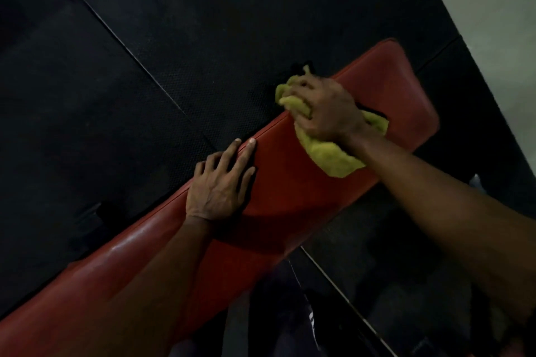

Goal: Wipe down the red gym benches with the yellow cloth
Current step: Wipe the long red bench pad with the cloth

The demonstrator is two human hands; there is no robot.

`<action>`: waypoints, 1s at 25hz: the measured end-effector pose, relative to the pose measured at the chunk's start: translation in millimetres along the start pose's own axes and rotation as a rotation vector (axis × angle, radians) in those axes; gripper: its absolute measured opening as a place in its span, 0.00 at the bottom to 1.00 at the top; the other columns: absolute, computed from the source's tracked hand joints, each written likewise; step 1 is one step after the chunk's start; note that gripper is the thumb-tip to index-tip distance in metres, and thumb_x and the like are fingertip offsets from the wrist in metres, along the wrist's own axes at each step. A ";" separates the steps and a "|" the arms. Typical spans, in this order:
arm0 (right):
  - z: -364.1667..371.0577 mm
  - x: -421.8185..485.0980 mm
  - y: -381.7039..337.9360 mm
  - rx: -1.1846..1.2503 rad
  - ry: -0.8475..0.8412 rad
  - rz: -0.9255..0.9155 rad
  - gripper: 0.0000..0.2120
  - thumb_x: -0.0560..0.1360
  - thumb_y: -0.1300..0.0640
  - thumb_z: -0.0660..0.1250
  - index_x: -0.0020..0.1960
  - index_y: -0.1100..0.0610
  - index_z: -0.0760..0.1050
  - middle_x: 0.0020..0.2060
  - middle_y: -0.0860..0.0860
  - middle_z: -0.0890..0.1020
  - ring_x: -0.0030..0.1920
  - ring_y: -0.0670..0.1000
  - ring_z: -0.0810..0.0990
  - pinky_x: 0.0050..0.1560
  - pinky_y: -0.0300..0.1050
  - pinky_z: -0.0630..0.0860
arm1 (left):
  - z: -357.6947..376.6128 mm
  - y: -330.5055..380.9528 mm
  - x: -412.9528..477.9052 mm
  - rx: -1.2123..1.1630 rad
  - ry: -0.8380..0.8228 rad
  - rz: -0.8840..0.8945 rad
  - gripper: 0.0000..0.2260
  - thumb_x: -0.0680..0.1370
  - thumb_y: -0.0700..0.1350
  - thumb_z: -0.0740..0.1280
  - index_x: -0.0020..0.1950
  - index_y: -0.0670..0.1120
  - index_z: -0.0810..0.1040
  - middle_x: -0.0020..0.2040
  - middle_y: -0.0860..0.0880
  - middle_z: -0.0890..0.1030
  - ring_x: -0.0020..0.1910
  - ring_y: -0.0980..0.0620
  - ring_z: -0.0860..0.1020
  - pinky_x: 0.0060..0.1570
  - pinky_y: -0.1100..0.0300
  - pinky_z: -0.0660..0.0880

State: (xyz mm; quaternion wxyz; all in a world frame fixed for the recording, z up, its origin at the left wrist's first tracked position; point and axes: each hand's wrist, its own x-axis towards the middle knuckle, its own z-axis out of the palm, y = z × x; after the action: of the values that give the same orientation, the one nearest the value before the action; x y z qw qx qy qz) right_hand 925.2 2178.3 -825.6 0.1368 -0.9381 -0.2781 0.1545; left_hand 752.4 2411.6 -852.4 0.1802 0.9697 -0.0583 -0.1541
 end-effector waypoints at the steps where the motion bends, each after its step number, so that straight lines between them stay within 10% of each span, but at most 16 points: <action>1: -5.8 2.9 14.9 0.004 0.046 0.047 0.19 0.79 0.44 0.63 0.65 0.53 0.78 0.62 0.50 0.77 0.58 0.54 0.78 0.60 0.49 0.73 | -1.7 1.3 0.4 -0.008 -0.014 -0.005 0.25 0.85 0.59 0.50 0.82 0.55 0.55 0.78 0.48 0.66 0.65 0.43 0.72 0.58 0.45 0.72; 10: 6.0 -35.4 4.1 -0.036 0.255 0.413 0.20 0.80 0.45 0.60 0.70 0.51 0.72 0.67 0.50 0.72 0.65 0.56 0.73 0.64 0.54 0.71 | -12.6 69.0 50.0 -0.240 -0.106 -0.185 0.27 0.85 0.59 0.48 0.83 0.56 0.45 0.82 0.47 0.54 0.78 0.46 0.57 0.74 0.43 0.54; 17: 44.0 -143.4 -10.3 0.162 0.531 0.856 0.21 0.82 0.49 0.63 0.73 0.53 0.72 0.68 0.52 0.73 0.65 0.53 0.74 0.63 0.56 0.74 | 6.9 90.5 86.5 -0.108 0.051 -0.184 0.25 0.85 0.57 0.52 0.82 0.53 0.58 0.73 0.48 0.72 0.67 0.45 0.71 0.64 0.47 0.66; 25: 29.9 -112.9 43.4 0.156 0.661 0.939 0.18 0.82 0.47 0.61 0.69 0.52 0.73 0.65 0.52 0.75 0.62 0.52 0.76 0.61 0.56 0.74 | 10.2 88.9 84.6 -0.042 0.027 -0.146 0.27 0.84 0.62 0.48 0.82 0.56 0.53 0.77 0.48 0.66 0.67 0.44 0.71 0.63 0.44 0.68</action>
State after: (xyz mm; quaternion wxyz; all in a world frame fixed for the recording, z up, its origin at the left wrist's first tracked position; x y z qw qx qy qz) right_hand 845.1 2084.6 -843.7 0.2019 -0.9465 0.2377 -0.0824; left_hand 824.1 2311.5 -852.3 0.1896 0.9694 0.0181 -0.1549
